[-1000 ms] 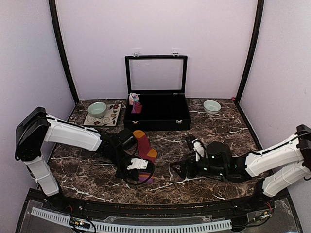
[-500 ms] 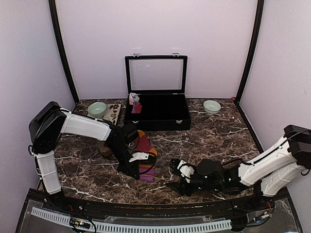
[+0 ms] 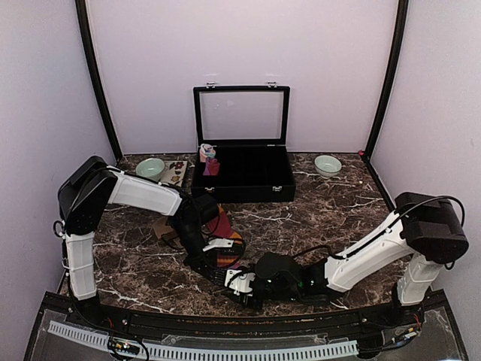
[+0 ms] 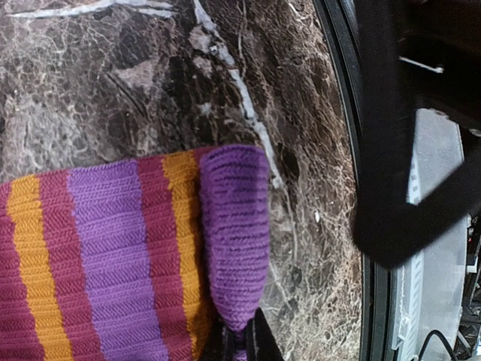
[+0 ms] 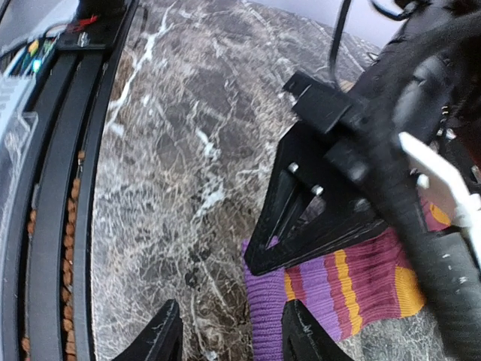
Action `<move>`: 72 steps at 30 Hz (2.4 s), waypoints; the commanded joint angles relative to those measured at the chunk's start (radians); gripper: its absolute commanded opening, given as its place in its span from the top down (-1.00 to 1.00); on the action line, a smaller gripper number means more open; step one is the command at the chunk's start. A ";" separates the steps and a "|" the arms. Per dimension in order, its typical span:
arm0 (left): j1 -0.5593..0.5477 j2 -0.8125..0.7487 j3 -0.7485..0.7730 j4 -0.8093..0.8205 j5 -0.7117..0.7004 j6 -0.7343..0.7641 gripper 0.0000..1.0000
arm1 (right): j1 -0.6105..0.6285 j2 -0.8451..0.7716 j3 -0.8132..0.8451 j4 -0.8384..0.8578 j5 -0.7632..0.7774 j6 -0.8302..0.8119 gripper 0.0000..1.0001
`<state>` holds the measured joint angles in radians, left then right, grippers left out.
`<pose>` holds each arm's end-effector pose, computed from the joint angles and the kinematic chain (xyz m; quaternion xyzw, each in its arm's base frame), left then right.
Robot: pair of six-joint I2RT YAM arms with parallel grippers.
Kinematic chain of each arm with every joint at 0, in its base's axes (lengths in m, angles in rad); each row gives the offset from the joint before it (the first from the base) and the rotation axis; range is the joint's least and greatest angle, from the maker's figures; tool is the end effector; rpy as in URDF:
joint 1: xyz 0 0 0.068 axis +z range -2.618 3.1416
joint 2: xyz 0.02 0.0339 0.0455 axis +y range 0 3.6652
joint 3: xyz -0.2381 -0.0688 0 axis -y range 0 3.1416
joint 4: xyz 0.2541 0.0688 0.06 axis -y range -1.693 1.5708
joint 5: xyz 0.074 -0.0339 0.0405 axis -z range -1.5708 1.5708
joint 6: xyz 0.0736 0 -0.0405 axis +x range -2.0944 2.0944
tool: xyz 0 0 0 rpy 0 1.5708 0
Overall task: Roll the socks
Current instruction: Roll the sock at the center of the board.
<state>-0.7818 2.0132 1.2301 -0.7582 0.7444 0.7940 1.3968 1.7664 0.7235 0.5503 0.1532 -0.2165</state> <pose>0.2119 -0.2807 0.0639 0.6640 0.6532 -0.3635 0.0160 0.0761 0.3678 0.0884 -0.5906 0.6204 0.2303 0.4618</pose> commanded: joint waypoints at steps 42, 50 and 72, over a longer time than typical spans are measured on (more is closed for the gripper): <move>0.010 0.022 -0.012 -0.091 -0.050 0.048 0.98 | -0.096 0.134 0.011 0.065 -0.095 -0.039 0.30; 0.010 0.024 -0.019 -0.092 -0.048 0.056 1.00 | -0.092 0.164 0.029 0.052 -0.092 -0.058 0.32; 0.034 -0.029 -0.029 -0.045 -0.094 -0.004 0.24 | -0.109 0.204 -0.035 0.053 -0.120 0.032 1.00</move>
<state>-0.7666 2.0182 1.2346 -0.8375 0.7509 0.8242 1.2964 1.9415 0.7338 0.6693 0.0433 -0.2375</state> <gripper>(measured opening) 0.299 0.020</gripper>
